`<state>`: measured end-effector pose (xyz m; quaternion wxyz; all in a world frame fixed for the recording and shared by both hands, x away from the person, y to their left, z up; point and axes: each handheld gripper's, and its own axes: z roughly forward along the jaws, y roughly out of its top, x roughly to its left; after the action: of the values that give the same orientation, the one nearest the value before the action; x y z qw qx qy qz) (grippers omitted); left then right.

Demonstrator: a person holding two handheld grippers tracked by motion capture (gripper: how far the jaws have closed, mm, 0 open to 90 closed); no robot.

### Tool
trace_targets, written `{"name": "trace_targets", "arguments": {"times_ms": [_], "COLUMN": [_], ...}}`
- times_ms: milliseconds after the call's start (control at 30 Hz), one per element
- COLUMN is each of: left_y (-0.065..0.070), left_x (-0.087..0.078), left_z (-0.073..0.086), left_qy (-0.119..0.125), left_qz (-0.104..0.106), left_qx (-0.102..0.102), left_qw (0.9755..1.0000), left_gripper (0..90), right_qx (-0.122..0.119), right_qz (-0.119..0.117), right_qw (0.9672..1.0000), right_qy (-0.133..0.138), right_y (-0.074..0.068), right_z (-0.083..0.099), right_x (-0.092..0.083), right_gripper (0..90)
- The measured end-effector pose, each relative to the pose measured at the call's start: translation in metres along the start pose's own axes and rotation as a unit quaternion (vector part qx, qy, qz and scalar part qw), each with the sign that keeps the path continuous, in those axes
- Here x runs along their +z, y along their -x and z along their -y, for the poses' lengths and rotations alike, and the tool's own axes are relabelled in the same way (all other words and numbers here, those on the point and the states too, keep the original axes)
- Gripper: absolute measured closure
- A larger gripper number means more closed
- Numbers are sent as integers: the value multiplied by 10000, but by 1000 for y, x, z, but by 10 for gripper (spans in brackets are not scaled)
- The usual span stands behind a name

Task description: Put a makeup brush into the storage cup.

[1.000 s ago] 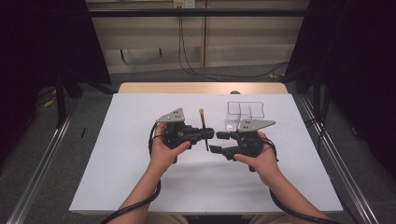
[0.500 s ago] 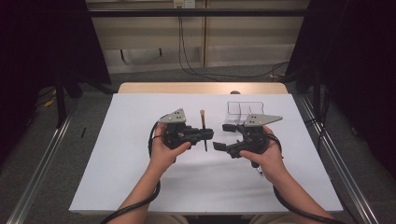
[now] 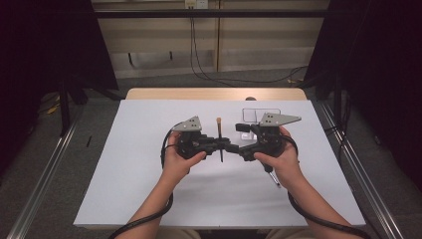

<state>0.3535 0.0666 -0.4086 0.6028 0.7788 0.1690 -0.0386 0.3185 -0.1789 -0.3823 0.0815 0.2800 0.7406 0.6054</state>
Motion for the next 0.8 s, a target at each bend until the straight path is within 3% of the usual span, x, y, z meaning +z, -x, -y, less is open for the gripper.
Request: {"name": "trace_targets", "arguments": {"times_ms": [267,433,533,700,733,800], "left_y": [0,0,1,2,2,3], "left_x": [1,2,2,3,4,5], "left_z": [-1,-1,-1,-1,-1,-1], "left_qy": [-17,-21,-39,-38,-62,-73], "left_qz": [7,-3,1,22,15,35], "left_qx": [11,53,38,57,78,82], "left_qw": [10000,10000,10000,10000,9999,9999], "left_gripper": [830,830,830,831,831,830], "right_qx": [32,153,-43,-136,-117,-84], "right_qz": [-28,-12,11,-40,-13,-24], "right_qw": [10000,9998,9999,9998,9998,9998], "right_qy": [67,106,103,138,158,171], "right_y": [-2,-1,-2,-4,-5,-6], "right_z": [-3,-4,-5,-6,-6,-6], "right_x": [5,6,7,9,10,10], "right_gripper": [125,247,347,497,570,595]}}
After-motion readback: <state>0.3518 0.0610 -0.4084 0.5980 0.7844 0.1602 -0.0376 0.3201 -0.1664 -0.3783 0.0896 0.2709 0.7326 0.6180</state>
